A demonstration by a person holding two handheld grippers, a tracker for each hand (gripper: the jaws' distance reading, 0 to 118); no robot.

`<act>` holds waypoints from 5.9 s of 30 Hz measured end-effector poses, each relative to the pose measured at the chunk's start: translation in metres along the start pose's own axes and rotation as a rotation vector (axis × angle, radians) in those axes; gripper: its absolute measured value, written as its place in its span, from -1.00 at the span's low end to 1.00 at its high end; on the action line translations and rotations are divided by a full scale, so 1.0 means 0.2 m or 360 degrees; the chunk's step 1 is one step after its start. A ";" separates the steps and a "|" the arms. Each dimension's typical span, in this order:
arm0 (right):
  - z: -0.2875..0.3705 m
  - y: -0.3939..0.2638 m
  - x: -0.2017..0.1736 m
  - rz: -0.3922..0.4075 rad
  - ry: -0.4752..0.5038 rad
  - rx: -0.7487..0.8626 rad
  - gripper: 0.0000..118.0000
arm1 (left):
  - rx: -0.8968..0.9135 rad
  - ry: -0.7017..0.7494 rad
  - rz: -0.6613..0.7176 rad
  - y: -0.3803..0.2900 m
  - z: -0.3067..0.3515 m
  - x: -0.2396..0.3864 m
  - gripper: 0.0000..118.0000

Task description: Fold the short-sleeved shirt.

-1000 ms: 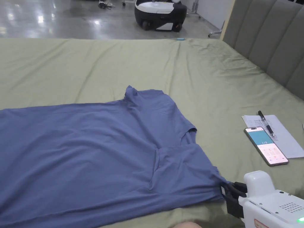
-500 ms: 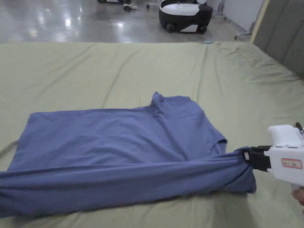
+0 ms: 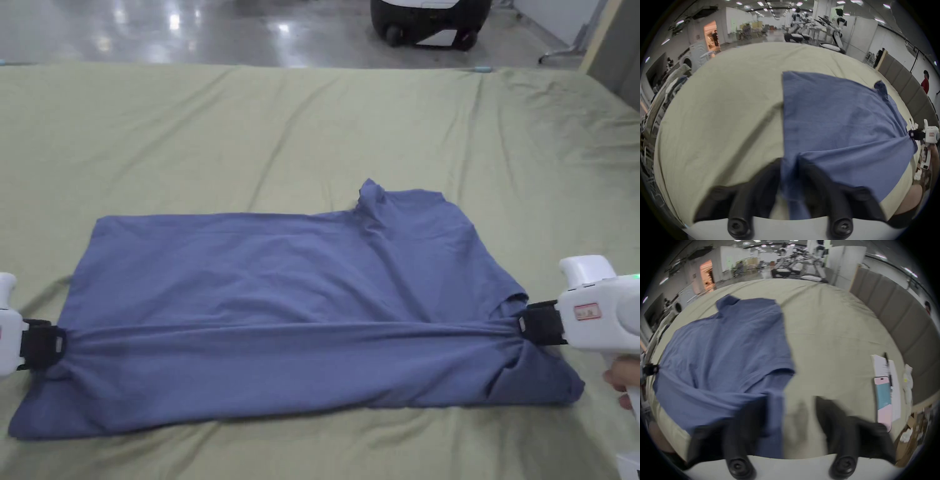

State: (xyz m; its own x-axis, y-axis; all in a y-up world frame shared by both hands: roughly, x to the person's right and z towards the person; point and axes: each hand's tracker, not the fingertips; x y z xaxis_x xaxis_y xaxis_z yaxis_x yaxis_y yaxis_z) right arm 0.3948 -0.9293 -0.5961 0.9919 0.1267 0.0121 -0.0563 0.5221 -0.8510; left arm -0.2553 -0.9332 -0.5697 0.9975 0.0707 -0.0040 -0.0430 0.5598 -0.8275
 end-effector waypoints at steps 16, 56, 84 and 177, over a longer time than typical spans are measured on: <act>0.87 -0.60 -0.33 -0.0002 0.0004 0.0718 -1.00 | 0.0432 -0.0010 -0.0016 -0.68 0.55 0.07 -1.00; 0.11 -0.51 -0.01 -0.0202 0.0275 0.0188 0.08 | 0.0257 -0.0089 -0.0092 -0.47 0.28 0.13 -0.94; 0.61 -1.01 -0.07 -0.0084 0.0382 0.0178 -0.83 | 0.0111 -0.0188 0.0099 -1.00 0.67 -0.04 -0.94; 0.72 -0.86 -0.01 -0.0031 0.0254 0.0134 -0.95 | 0.0236 -0.0219 -0.0079 -0.99 0.73 -0.22 -0.99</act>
State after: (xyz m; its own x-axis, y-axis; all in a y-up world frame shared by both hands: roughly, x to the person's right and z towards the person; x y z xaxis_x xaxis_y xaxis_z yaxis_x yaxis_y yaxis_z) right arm 0.3859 -0.8985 -0.3735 0.9980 -0.0158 -0.0610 -0.0398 0.5928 -0.8044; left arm -0.2981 -0.9265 -0.3240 0.9820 0.1464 0.1197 -0.0121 0.6801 -0.7331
